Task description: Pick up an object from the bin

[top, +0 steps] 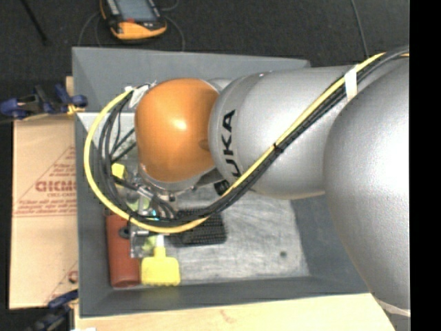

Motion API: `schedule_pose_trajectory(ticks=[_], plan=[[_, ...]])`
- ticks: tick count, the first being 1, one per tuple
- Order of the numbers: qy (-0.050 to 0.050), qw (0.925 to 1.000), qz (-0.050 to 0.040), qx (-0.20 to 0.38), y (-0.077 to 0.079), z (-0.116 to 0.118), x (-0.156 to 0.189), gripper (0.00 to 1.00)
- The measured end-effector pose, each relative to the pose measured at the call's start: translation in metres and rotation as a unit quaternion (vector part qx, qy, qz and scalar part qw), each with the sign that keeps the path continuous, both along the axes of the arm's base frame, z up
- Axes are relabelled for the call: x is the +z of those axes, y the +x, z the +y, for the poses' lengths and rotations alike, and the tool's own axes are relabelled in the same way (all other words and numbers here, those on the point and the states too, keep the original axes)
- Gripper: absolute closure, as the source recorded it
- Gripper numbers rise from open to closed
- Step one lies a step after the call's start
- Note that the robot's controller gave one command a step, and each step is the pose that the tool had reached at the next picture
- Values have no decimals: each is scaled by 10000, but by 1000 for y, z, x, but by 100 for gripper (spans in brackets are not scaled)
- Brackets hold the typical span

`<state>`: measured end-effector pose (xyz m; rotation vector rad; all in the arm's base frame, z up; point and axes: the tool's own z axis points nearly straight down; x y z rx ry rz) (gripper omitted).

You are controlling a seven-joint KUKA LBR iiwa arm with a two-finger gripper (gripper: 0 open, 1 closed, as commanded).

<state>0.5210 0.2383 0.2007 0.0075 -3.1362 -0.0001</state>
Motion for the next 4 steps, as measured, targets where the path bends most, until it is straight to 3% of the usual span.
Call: schedule_pose_trajectory(ticks=[1,2,4], plan=[[10,10000,-39,-21,2,-1,4,0],[-28,9847,-99,-1737,67,-34,-125,100],[-29,9847,-100,-1741,66,-33,-125,100]])
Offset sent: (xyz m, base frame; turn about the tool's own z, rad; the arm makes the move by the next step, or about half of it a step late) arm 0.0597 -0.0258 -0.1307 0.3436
